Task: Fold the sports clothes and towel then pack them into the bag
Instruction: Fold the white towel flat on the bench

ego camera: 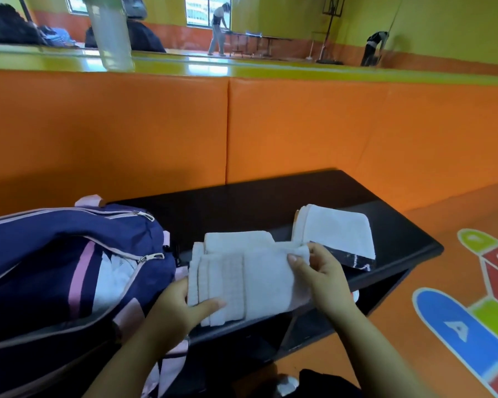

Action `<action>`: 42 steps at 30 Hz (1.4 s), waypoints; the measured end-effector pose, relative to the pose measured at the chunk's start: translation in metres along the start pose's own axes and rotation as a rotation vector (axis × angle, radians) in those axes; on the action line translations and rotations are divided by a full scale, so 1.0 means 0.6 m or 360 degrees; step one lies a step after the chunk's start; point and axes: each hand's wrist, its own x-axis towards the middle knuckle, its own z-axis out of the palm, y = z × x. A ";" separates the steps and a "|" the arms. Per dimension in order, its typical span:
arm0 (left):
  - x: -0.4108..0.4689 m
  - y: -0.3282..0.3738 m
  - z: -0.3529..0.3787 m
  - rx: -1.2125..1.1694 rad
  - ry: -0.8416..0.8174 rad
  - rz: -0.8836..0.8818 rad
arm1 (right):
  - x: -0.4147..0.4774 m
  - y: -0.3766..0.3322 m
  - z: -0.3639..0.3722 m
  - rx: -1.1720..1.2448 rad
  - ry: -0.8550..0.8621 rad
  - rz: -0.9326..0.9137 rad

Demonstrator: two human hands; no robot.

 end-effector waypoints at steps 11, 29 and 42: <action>0.135 -0.019 0.009 0.0080 0.0671 0.0041 | 0.104 0.038 0.024 -0.0017 -0.0195 0.0348; 0.138 -0.053 0.027 0.1449 0.0651 0.0718 | 0.090 0.110 0.069 -0.1546 0.0035 -0.0720; 0.156 -0.080 0.019 0.2142 -0.0136 0.0262 | 0.090 0.094 0.054 -0.1583 -0.0515 -0.0152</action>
